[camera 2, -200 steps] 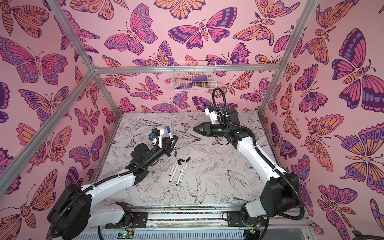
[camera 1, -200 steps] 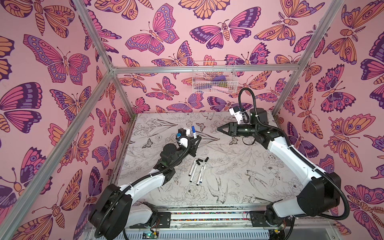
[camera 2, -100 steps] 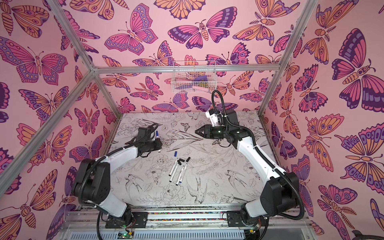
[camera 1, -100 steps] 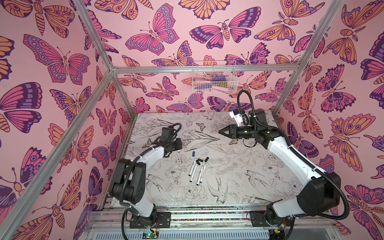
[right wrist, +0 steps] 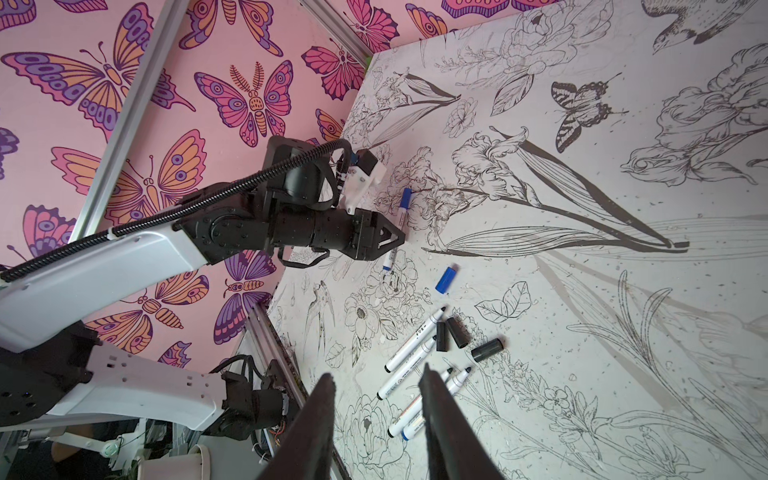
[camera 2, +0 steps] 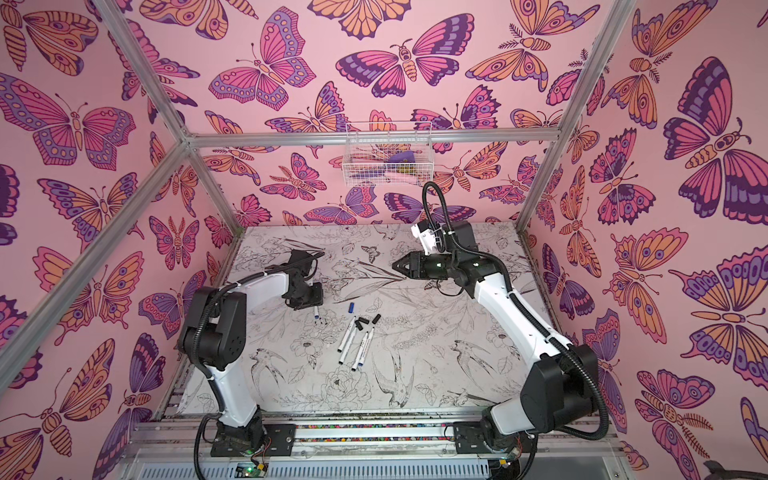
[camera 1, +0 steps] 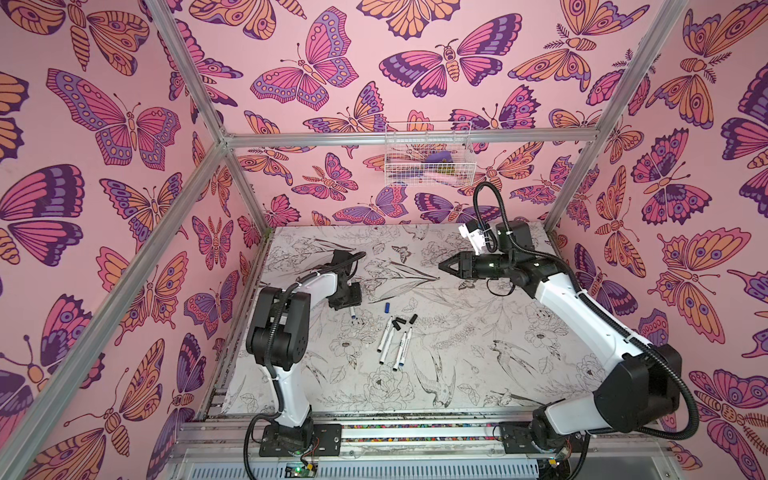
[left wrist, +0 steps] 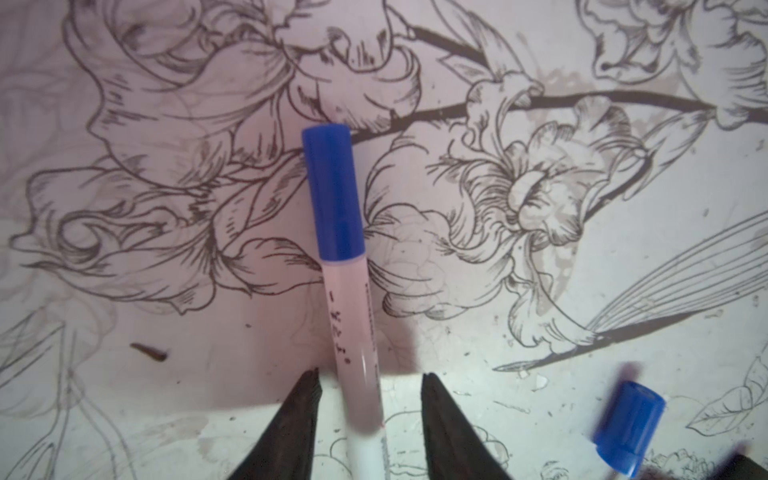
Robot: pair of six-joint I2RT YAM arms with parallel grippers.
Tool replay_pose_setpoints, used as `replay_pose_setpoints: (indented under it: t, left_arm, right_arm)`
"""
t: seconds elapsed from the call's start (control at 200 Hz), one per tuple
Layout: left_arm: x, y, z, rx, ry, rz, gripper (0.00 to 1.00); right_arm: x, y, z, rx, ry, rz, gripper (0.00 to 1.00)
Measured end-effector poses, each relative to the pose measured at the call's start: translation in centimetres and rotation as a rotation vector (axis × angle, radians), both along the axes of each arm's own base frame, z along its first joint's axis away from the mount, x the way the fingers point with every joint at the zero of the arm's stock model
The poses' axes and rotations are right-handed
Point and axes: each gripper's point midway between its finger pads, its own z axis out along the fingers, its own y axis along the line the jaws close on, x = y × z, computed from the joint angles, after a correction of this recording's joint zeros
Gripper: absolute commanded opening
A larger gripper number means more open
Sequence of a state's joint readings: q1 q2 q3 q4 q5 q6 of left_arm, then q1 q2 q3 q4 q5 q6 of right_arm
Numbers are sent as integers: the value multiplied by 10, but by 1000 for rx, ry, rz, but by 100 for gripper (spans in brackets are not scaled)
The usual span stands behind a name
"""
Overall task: Insert the pens into the pen caps
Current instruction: 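Lower the blue-capped marker onto the table with the left gripper and release, then move the left gripper to an uncapped white marker and grasp it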
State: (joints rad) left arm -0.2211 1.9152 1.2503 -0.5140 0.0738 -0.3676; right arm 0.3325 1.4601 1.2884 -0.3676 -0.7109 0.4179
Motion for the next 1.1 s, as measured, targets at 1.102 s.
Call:
replay_pose_setpoints:
  t: [1.102]
  left_arm:
    - [-176, -206, 34, -85, -32, -870, 49]
  right_arm:
    - [-5, -20, -30, -136, 13, -100, 35]
